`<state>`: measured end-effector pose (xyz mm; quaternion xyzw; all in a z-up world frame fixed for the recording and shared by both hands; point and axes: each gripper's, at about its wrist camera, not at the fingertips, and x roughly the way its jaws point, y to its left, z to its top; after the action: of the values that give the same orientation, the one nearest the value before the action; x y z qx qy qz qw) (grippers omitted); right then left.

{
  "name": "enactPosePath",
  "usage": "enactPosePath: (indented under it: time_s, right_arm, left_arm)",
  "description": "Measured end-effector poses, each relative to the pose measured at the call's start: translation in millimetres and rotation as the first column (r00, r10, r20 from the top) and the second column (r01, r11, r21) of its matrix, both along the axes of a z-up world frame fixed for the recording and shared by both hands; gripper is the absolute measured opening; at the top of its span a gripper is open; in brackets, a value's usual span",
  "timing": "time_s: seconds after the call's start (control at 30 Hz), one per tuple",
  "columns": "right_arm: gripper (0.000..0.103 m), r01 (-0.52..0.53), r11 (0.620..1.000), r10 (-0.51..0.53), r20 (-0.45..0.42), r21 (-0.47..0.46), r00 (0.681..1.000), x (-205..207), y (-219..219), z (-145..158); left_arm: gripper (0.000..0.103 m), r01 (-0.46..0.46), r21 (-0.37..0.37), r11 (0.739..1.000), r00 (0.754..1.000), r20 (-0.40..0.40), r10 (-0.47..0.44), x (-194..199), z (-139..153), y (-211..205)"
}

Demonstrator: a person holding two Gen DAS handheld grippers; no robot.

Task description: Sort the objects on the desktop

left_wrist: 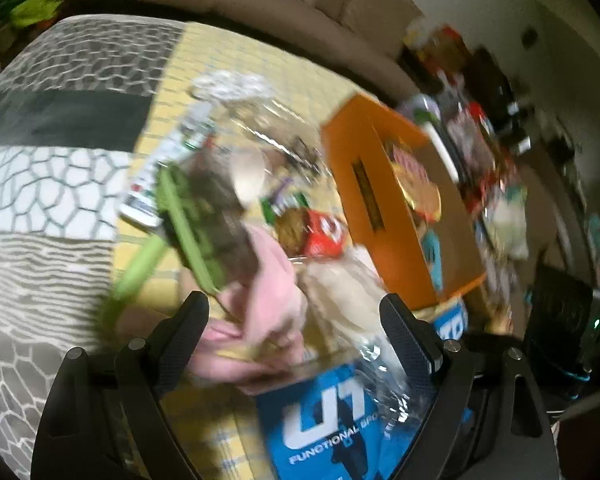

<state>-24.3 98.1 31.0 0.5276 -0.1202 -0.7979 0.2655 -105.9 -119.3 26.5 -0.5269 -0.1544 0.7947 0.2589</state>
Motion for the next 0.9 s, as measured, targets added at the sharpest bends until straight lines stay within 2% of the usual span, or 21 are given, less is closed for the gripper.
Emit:
enactPosePath:
  time_s: [0.07,0.1,0.17,0.27,0.33,0.37,0.47,0.5,0.6,0.8,0.83,0.87,0.9]
  right_arm:
    - [0.034,0.025,0.999,-0.026,0.012,0.024,1.000,-1,1,-5]
    - [0.043,0.046,0.999,-0.046,0.025,0.023,0.999,-3,3,-8]
    - [0.053,0.063,0.998,-0.063,0.053,0.010,0.997,-10,4,-14]
    - [0.052,0.054,0.998,-0.055,0.065,0.012,0.996,-18,-1,-24]
    - [0.039,0.031,1.000,-0.031,0.041,-0.001,0.999,-19,-6,-25]
    - [0.035,0.028,1.000,-0.029,0.029,0.003,0.999,-18,-7,-26]
    - [0.032,0.021,0.999,-0.021,-0.003,-0.036,1.000,-13,-7,-22]
    - [0.031,0.020,0.998,-0.021,-0.016,-0.054,1.000,-11,-7,-19]
    - [0.029,0.028,0.994,-0.035,-0.060,-0.101,0.998,-4,-4,-4]
    - [0.028,0.017,0.989,-0.040,-0.156,-0.146,0.987,12,5,40]
    - [0.028,0.018,0.989,-0.042,-0.166,-0.146,0.985,14,8,44]
    - [0.028,0.016,0.989,-0.042,-0.168,-0.149,0.985,16,10,48]
    - [0.028,0.014,0.989,-0.038,-0.164,-0.148,0.986,19,12,51]
  left_arm:
    - [0.088,0.031,-0.019,0.999,0.999,0.021,-0.031,3,-5,13]
    - [0.088,0.043,-0.024,0.999,0.999,0.028,-0.043,4,-7,17]
    - [0.088,0.060,-0.066,0.996,0.998,0.029,-0.058,6,-11,27]
    - [0.088,0.072,-0.128,0.989,0.997,0.032,-0.068,5,-18,37]
    - [0.084,0.080,-0.128,0.989,0.996,0.057,-0.074,2,-27,40]
    - [0.078,0.082,-0.119,0.990,0.995,0.069,-0.074,2,-29,40]
    - [0.062,0.067,-0.018,0.998,0.990,0.128,-0.064,-2,-37,33]
    - [0.059,0.062,0.008,0.998,0.988,0.140,-0.062,-3,-38,30]
    - [0.058,0.059,0.112,0.992,0.988,0.137,-0.074,1,-26,24]
    - [0.058,0.071,0.224,0.972,0.995,0.058,-0.086,13,14,30]
    - [0.057,0.074,0.254,0.964,0.994,0.062,-0.092,13,16,34]
    - [0.051,0.071,0.270,0.960,0.993,0.071,-0.093,13,17,37]
    - [0.050,0.058,0.264,0.963,0.994,0.079,-0.081,13,17,40]
